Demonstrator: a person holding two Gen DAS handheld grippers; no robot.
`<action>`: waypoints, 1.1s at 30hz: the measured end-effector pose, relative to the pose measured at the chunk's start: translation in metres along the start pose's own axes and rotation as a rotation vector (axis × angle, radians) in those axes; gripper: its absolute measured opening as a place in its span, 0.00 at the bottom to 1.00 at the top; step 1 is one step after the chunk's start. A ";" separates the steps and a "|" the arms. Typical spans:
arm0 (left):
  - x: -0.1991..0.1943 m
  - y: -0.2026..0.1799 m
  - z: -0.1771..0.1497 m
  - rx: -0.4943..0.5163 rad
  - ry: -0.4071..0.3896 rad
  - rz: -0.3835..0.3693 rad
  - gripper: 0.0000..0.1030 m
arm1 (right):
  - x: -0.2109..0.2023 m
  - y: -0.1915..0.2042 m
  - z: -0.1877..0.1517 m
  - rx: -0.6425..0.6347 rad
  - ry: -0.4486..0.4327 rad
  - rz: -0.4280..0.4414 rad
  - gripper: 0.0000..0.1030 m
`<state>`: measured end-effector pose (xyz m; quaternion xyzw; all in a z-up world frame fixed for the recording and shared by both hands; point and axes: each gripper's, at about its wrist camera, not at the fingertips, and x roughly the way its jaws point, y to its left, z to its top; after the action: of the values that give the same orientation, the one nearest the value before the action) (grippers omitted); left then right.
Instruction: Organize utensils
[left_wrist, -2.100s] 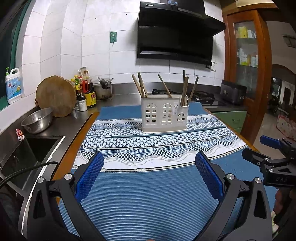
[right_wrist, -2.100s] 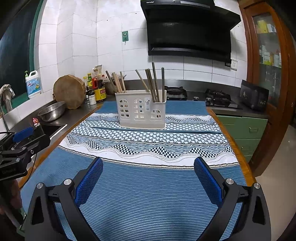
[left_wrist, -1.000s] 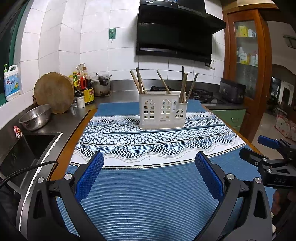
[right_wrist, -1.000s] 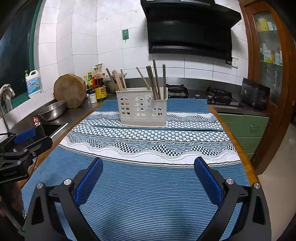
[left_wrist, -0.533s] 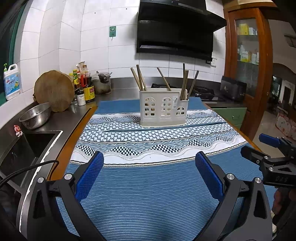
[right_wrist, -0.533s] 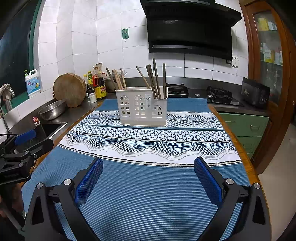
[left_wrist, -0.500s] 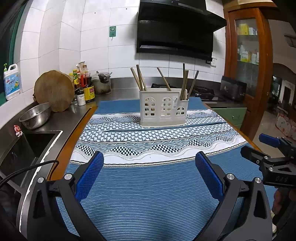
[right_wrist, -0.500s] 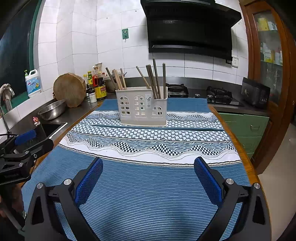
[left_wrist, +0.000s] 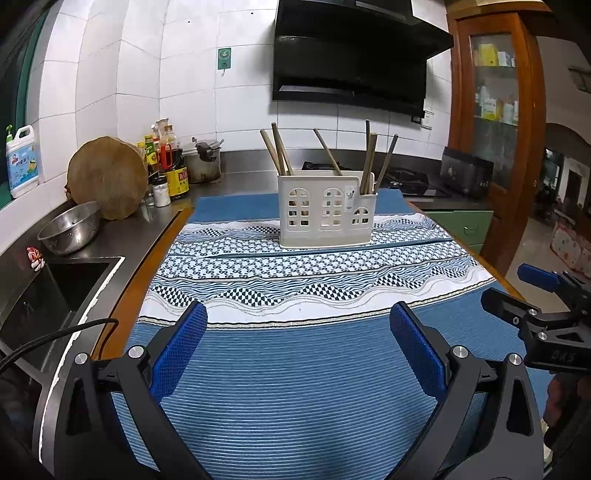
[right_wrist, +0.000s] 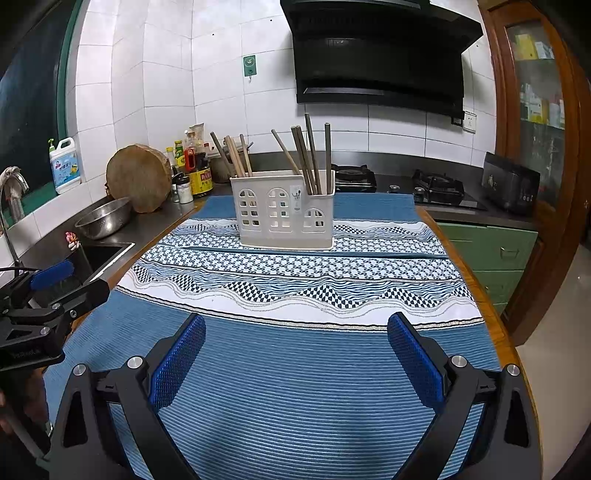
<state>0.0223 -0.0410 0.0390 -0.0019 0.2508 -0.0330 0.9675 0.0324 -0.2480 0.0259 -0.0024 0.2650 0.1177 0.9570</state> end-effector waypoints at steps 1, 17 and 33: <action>0.000 0.000 0.000 0.000 0.001 0.001 0.95 | 0.000 0.000 0.000 -0.001 0.000 -0.001 0.93; 0.003 -0.004 0.000 0.010 0.010 0.000 0.95 | 0.002 -0.004 0.000 0.006 0.002 0.002 0.93; 0.000 -0.006 -0.003 0.000 0.002 -0.020 0.95 | 0.002 -0.003 -0.001 0.009 0.003 0.005 0.93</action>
<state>0.0203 -0.0467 0.0362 -0.0045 0.2519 -0.0424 0.9668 0.0340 -0.2504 0.0235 0.0023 0.2668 0.1186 0.9564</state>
